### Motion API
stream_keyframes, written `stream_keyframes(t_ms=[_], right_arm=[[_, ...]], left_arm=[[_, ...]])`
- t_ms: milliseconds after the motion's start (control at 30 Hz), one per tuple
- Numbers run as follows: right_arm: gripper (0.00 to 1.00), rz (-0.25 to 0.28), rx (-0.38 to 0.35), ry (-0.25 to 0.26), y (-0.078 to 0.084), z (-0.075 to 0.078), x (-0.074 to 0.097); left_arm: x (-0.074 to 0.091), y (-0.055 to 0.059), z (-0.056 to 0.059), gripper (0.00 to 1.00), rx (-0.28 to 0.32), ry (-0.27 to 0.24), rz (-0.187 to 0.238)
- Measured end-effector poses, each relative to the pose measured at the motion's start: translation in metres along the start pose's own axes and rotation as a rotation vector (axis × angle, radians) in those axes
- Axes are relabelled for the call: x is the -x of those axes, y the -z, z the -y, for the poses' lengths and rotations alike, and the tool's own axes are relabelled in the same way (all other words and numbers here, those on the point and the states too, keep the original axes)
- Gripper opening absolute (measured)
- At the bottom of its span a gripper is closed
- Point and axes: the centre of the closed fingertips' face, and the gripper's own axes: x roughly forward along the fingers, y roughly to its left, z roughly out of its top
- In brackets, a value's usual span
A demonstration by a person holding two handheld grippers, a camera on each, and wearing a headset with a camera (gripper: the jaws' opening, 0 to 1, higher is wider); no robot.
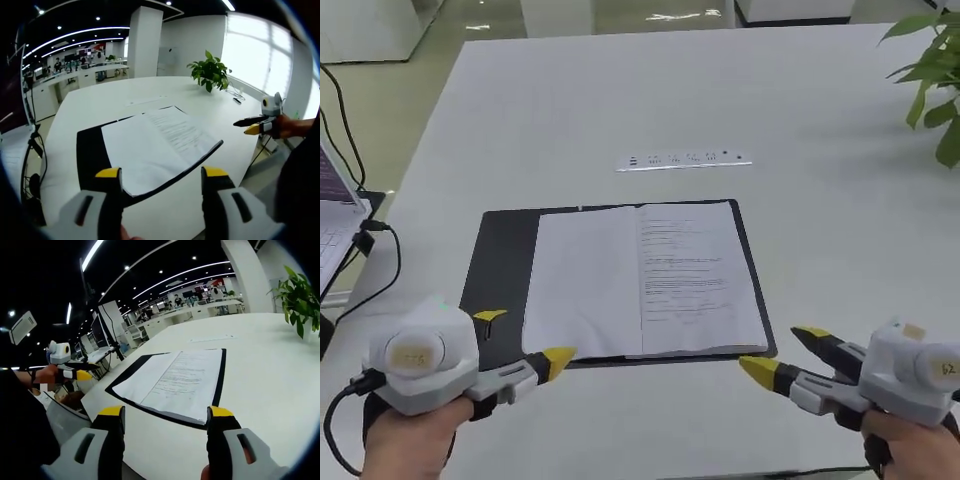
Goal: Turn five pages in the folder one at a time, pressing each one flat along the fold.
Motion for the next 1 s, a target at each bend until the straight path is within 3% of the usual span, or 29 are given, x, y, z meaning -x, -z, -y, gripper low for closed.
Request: stream_keyframes(t_ms=[267,433,800,1000], right_arm=[[0.65,0.006,-0.025,0.014,0.003,0.005,0.004],[0.65,0.015,-0.028,0.023,0.003,0.007,0.007],[0.65,0.002,-0.025,0.017,0.006,0.005,0.009],[0.65,-0.002,-0.046,0.022,0.011,0.006,0.013]], left_arm=[[-0.021,-0.006,0.017,0.63,-0.028,0.048,-0.018],[-0.042,-0.016,0.035,0.63,-0.054,0.096,-0.018],[-0.071,-0.03,0.057,0.63,-0.09,0.163,-0.021],[-0.086,-0.04,0.078,0.62,-0.115,0.204,-0.022]])
